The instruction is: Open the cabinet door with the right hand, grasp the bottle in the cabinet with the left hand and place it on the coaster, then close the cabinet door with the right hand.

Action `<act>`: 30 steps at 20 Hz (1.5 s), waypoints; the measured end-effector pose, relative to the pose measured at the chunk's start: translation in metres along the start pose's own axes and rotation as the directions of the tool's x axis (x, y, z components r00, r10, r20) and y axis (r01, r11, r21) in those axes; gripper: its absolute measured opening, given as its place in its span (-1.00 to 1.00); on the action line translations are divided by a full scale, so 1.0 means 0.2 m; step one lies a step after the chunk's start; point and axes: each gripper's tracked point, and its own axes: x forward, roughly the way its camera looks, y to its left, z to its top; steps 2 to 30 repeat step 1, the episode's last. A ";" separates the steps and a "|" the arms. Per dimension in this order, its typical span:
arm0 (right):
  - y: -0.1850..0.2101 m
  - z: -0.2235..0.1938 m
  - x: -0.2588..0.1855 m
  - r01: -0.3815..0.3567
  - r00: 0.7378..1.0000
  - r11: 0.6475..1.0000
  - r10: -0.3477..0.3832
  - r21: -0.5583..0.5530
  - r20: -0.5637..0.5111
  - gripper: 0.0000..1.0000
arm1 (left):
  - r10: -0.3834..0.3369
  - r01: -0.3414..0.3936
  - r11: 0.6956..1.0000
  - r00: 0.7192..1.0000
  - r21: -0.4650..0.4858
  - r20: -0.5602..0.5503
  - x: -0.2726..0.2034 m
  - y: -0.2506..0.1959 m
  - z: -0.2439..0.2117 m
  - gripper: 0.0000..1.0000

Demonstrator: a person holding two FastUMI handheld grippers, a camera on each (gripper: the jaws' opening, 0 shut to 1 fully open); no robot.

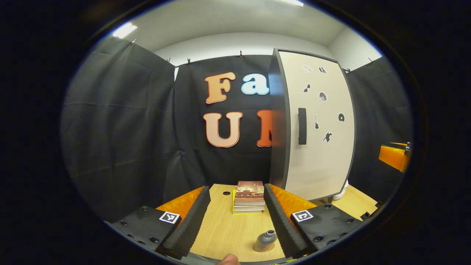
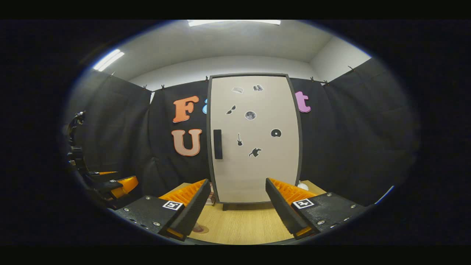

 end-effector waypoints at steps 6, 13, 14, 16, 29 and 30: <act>-0.01 0.01 -0.01 0.015 1.000 1.000 -0.015 -0.001 0.003 0.85 | -0.008 0.008 1.000 1.000 0.003 0.001 0.00 0.01 0.01 0.90; -0.01 0.01 -0.01 0.015 1.000 1.000 -0.015 -0.001 0.003 0.85 | -0.008 0.008 1.000 1.000 0.003 0.001 0.00 0.01 0.01 0.90; -0.01 0.01 -0.01 0.015 1.000 1.000 -0.015 -0.001 0.003 0.85 | -0.008 0.008 1.000 1.000 0.003 0.001 0.00 0.01 0.01 0.90; -0.01 0.01 -0.01 0.015 1.000 1.000 -0.015 -0.001 0.003 0.85 | -0.008 0.008 1.000 1.000 0.003 0.001 0.00 0.01 0.01 0.90; -0.01 0.01 -0.01 0.015 1.000 1.000 -0.015 -0.001 0.003 0.85 | -0.008 0.008 1.000 1.000 0.003 0.001 0.00 0.01 0.01 0.90; -0.01 0.01 -0.01 0.015 1.000 1.000 -0.015 -0.001 0.003 0.85 | -0.008 0.008 1.000 1.000 0.003 0.001 0.00 0.01 0.01 0.90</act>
